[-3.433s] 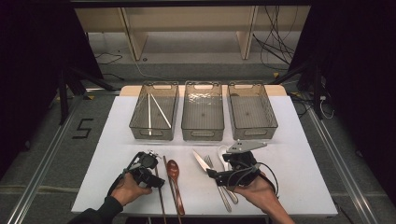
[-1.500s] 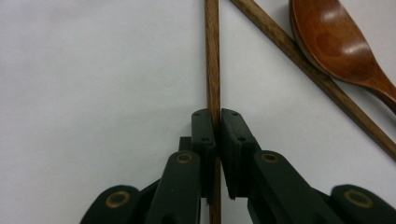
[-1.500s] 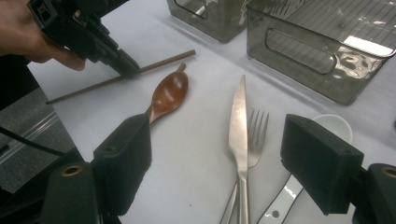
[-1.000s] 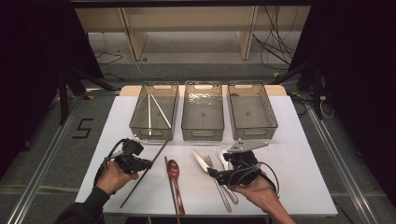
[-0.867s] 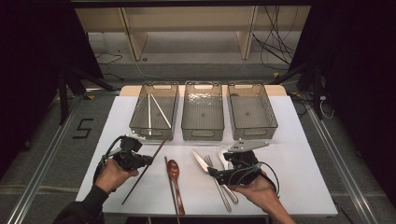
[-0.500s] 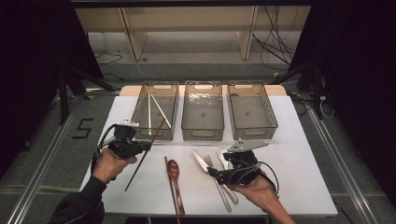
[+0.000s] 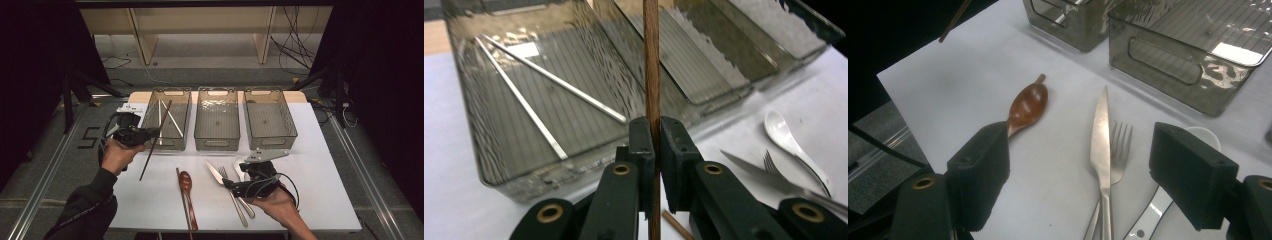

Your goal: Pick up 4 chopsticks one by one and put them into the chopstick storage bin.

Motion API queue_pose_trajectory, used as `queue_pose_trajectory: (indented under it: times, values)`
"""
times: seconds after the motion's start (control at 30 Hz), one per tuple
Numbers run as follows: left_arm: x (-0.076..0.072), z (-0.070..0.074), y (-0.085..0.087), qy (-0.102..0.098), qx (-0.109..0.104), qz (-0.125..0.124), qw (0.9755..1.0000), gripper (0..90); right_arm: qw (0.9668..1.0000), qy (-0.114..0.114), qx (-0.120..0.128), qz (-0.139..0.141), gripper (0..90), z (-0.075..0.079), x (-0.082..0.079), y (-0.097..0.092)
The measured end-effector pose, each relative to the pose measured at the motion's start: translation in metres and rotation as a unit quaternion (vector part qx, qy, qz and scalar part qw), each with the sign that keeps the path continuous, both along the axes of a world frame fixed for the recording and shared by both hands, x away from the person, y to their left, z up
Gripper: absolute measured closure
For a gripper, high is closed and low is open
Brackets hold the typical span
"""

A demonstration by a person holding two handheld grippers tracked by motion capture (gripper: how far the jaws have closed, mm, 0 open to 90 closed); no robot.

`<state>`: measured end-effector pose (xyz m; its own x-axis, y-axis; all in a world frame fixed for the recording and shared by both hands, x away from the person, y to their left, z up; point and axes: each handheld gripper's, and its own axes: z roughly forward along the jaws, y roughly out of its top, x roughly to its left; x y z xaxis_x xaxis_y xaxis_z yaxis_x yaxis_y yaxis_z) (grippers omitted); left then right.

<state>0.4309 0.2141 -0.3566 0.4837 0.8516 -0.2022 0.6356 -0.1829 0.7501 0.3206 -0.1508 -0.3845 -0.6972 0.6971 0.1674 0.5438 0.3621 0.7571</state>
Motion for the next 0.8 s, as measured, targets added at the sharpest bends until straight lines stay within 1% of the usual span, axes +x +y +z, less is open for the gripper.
queue_pose_trajectory:
  times: [0.2, 0.33, 0.5, 0.6, 0.73, 0.8]
  values:
    - [0.017, 0.013, 0.004, -0.024, -0.01, 0.016, 0.9995, 83.8, 1.0, 0.001, 0.0, 0.001, 25.1, 0.0, 0.0, 0.0]
    - [0.031, 0.021, 0.003, -0.038, -0.005, 0.023, 0.999, 83.8, 1.0, 0.001, 0.001, 0.001, 25.1, 0.0, 0.0, 0.0]
    - [0.048, 0.026, 0.001, -0.05, -0.009, 0.026, 0.9984, 83.8, 1.0, 0.001, 0.001, 0.002, 25.1, -0.001, 0.001, 0.0]
    - [0.059, 0.028, -0.001, -0.057, -0.005, 0.032, 0.9979, 83.7, 1.0, 0.001, 0.001, 0.002, 25.1, -0.001, 0.001, 0.0]
    - [0.075, 0.031, -0.003, -0.068, -0.009, 0.037, 0.9969, 83.7, 1.0, 0.002, 0.0, 0.003, 25.1, -0.001, 0.001, 0.0]
    - [0.084, 0.03, -0.004, -0.07, -0.006, 0.038, 0.9968, 83.7, 1.0, 0.002, 0.0, 0.004, 25.1, -0.001, 0.001, 0.0]
